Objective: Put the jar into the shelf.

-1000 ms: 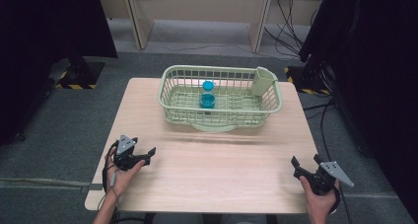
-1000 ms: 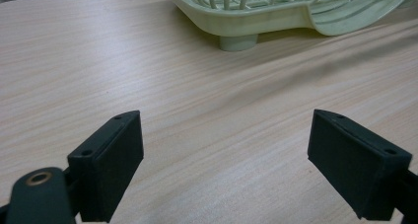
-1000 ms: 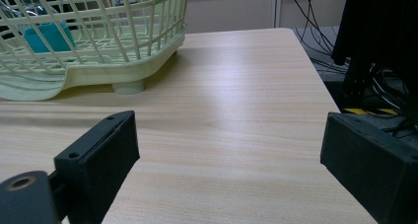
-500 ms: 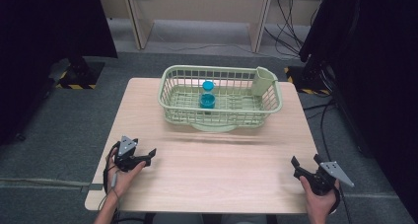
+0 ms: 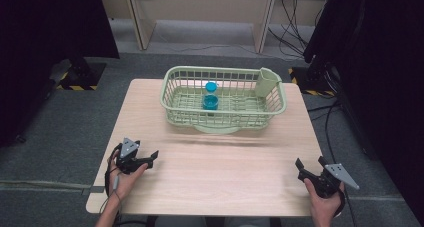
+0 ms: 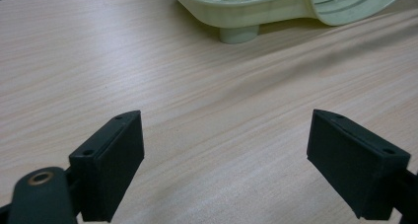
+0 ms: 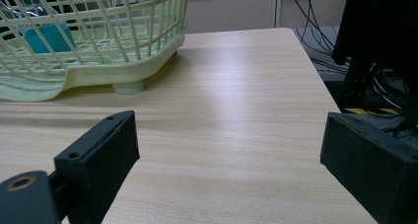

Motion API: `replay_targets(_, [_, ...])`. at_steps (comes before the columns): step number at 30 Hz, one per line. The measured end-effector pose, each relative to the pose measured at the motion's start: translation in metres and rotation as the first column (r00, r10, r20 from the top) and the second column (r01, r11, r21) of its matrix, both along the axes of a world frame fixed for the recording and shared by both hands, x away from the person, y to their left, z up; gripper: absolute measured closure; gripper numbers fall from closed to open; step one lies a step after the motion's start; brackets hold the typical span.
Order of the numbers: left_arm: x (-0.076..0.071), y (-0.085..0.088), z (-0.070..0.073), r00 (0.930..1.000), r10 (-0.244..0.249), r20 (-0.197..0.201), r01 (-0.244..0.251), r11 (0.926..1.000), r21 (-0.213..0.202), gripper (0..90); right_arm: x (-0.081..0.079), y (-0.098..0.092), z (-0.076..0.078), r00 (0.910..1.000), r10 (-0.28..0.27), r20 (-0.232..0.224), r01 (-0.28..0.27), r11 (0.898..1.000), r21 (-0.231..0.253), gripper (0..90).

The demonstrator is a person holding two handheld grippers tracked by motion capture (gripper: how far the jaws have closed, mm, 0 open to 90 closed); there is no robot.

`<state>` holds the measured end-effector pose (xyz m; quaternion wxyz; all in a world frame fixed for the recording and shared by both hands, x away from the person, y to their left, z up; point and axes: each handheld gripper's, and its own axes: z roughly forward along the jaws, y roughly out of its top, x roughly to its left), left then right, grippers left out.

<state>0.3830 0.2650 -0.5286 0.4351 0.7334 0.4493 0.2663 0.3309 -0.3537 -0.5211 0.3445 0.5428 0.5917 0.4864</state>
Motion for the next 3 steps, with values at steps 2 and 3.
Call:
replay_targets(2, [-0.0005,0.0005,0.0003,1.0,-0.006,0.004,0.006,1.0,-0.006,13.6,0.0,-0.0001,0.0,1.0,-0.001,-0.001,0.001,1.0,0.004,7.8])
replay_targets(3, [-0.0005,0.0005,0.0003,1.0,-0.006,0.004,0.006,1.0,-0.006,13.2,0.0,-0.0001,0.0,1.0,-0.001,-0.001,0.001,1.0,0.004,7.8])
